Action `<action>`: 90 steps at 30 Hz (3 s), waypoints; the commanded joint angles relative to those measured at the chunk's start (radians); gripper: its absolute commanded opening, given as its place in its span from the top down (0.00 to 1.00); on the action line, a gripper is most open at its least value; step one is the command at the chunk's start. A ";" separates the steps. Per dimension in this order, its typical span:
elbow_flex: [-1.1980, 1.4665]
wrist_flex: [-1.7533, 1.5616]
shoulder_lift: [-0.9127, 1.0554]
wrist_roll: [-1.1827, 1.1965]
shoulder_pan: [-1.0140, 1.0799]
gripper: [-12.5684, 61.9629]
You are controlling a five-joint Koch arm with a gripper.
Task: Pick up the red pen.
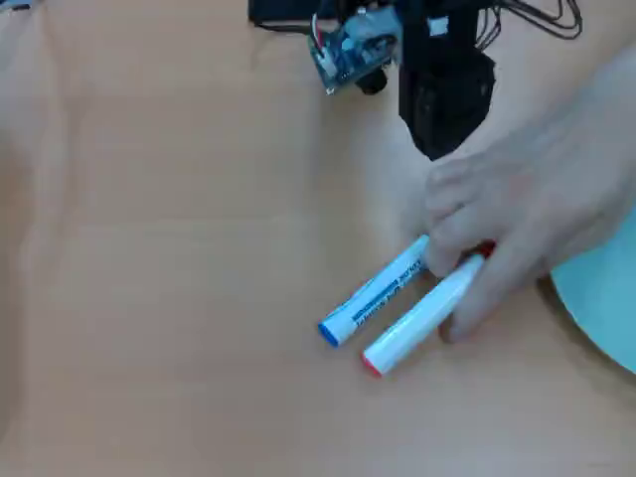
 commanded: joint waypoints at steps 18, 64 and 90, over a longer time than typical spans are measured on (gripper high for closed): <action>0.006 -0.032 -0.064 0.005 -0.083 0.92; -0.017 -0.020 0.127 0.215 -0.152 0.92; -0.680 -0.089 -0.525 -0.135 -0.074 0.68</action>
